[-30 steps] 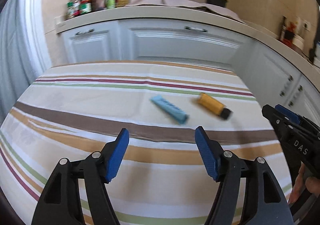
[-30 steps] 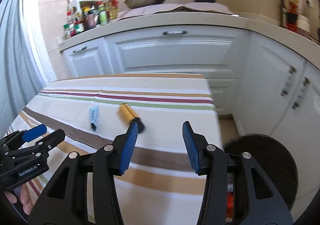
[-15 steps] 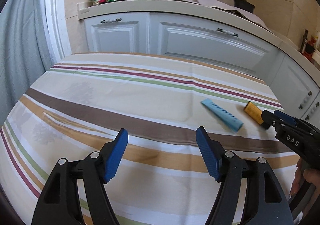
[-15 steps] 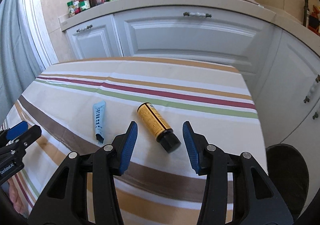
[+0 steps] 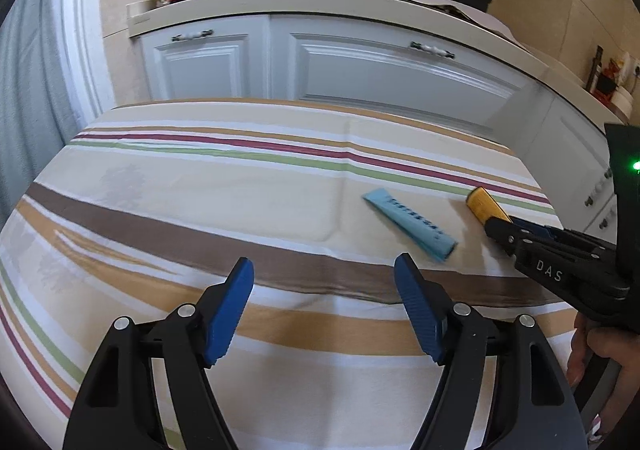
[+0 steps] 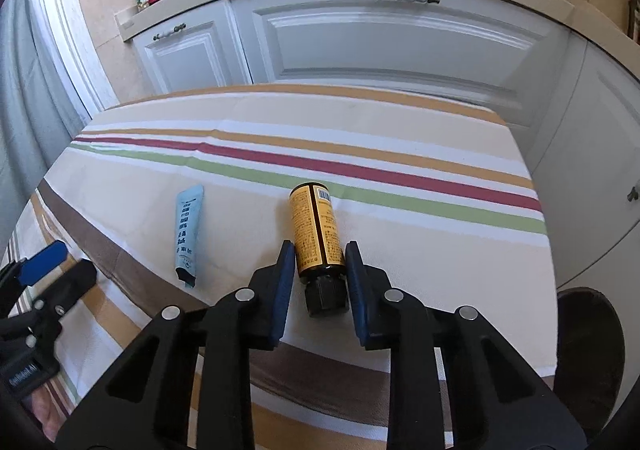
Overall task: Collect trash
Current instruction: 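Grasp the yellow bottle with black cap with the right gripper, then grasp the blue printed tube with the left gripper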
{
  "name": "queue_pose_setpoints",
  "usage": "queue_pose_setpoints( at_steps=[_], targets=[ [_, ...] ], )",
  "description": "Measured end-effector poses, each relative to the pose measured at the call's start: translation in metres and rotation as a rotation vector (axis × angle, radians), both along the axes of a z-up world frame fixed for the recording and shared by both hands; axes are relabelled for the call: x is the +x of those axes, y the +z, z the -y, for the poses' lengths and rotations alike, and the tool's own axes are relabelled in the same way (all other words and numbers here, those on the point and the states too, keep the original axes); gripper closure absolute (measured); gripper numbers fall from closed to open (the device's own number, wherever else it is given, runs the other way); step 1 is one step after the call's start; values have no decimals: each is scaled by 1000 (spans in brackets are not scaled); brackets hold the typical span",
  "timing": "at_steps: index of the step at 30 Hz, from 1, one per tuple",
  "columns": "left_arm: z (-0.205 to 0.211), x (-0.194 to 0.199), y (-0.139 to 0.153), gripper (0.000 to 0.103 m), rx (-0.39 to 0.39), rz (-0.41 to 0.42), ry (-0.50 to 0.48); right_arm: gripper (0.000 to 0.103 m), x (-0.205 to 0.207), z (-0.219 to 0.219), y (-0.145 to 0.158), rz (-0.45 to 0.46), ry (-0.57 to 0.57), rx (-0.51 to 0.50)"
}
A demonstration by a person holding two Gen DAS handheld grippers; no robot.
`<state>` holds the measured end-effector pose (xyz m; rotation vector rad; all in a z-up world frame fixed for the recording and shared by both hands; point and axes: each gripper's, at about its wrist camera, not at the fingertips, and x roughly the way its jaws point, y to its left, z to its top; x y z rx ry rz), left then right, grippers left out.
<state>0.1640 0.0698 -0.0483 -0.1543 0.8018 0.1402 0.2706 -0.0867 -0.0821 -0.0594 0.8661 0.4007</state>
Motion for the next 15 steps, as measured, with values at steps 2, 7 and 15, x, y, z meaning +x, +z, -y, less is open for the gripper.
queue_pose_setpoints(
  at_steps=[2, 7, 15],
  targets=[
    [9, 4, 0, 32, 2, -3, -19, 78, -4, 4, 3, 21, -15, -1],
    [26, 13, 0, 32, 11, -6, -56, 78, -10, 23, 10, 61, -61, 2],
    [49, 40, -3, 32, 22, -29, -86, 78, -11, 56, 15, 81, -126, 38]
  ],
)
